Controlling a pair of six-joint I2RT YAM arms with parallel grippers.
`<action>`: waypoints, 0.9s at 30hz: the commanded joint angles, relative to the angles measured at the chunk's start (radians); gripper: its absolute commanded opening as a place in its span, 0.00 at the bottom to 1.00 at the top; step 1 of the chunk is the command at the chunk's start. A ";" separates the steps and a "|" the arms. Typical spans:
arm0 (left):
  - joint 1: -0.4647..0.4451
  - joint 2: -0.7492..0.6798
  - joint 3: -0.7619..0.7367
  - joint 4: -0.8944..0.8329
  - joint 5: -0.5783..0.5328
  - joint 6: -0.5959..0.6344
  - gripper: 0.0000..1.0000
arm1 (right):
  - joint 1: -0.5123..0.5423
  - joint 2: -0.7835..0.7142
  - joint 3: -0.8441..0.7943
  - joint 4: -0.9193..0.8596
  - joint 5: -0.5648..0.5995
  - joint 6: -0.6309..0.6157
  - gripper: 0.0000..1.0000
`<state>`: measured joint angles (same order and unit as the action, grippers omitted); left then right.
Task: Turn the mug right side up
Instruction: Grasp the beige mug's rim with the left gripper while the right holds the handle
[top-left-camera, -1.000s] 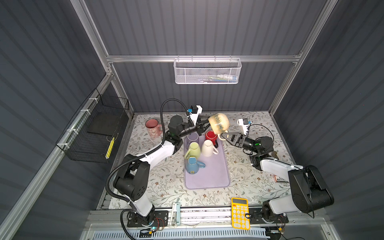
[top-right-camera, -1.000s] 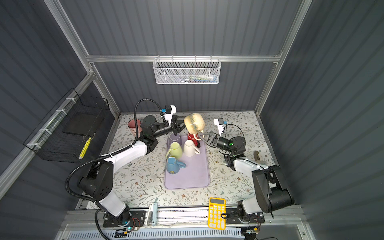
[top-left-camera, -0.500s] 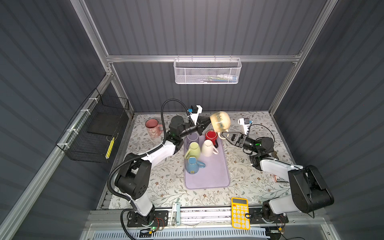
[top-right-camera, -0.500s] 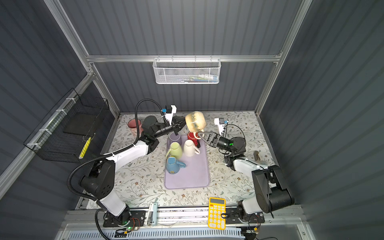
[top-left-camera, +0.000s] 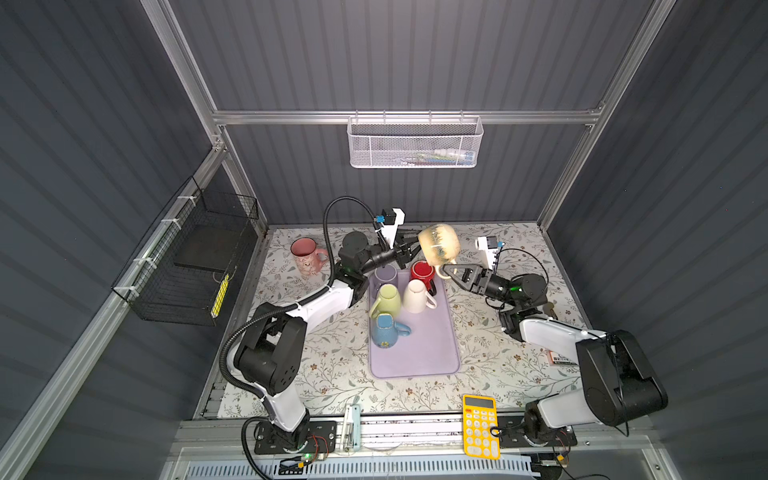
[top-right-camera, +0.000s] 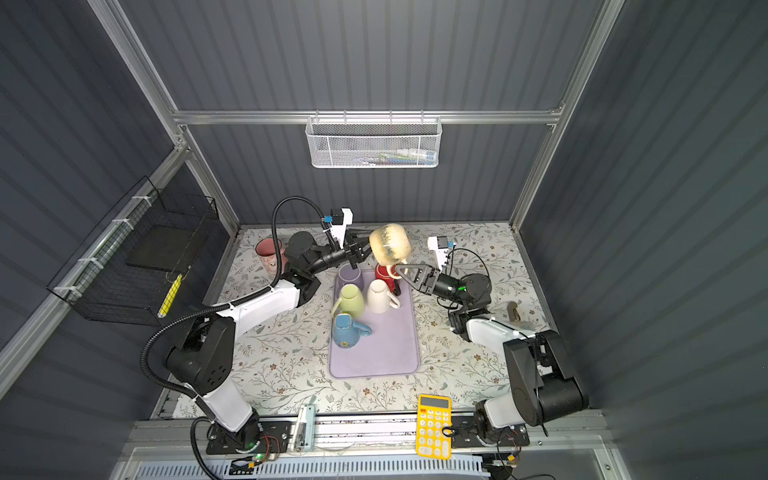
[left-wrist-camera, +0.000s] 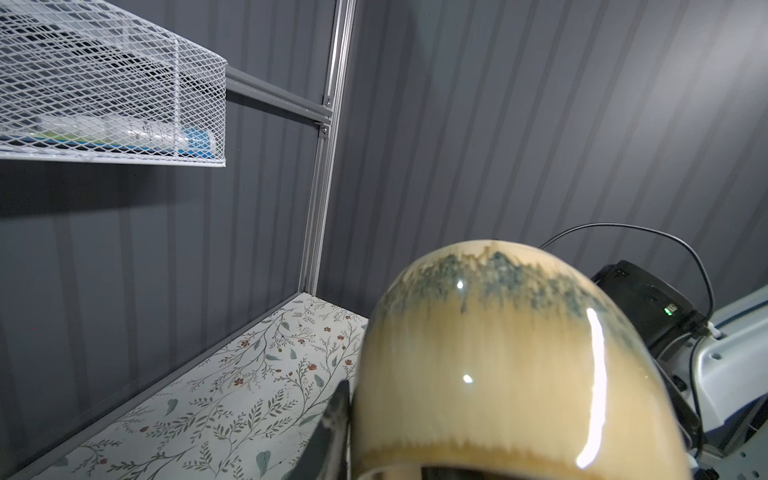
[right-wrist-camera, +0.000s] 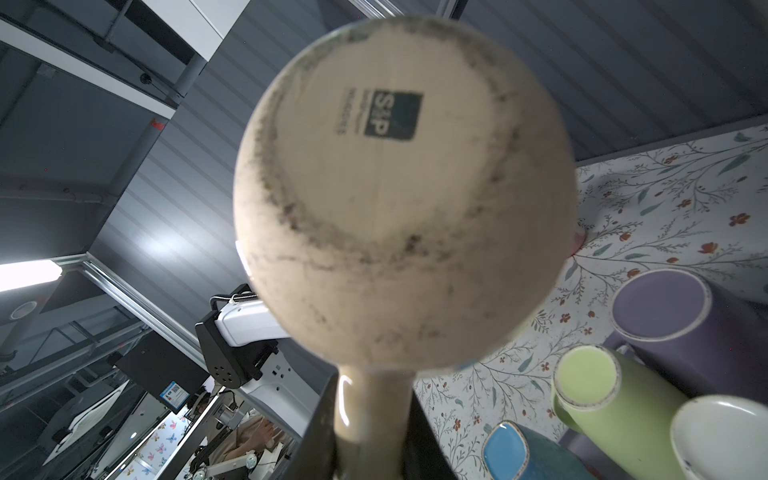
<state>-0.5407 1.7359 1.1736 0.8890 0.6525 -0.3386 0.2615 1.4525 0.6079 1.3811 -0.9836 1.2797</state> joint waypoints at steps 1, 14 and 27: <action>-0.004 0.008 0.035 0.074 0.032 -0.025 0.23 | 0.001 -0.006 0.020 0.098 0.015 -0.006 0.04; -0.005 0.016 0.027 0.113 0.041 -0.042 0.00 | 0.004 0.003 0.021 0.098 0.023 0.006 0.04; -0.005 0.066 0.051 0.237 0.125 -0.112 0.28 | 0.004 0.013 0.031 0.098 0.014 0.044 0.03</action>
<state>-0.5346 1.7969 1.1923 1.0355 0.7010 -0.4171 0.2646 1.4704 0.6079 1.4067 -0.9855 1.3136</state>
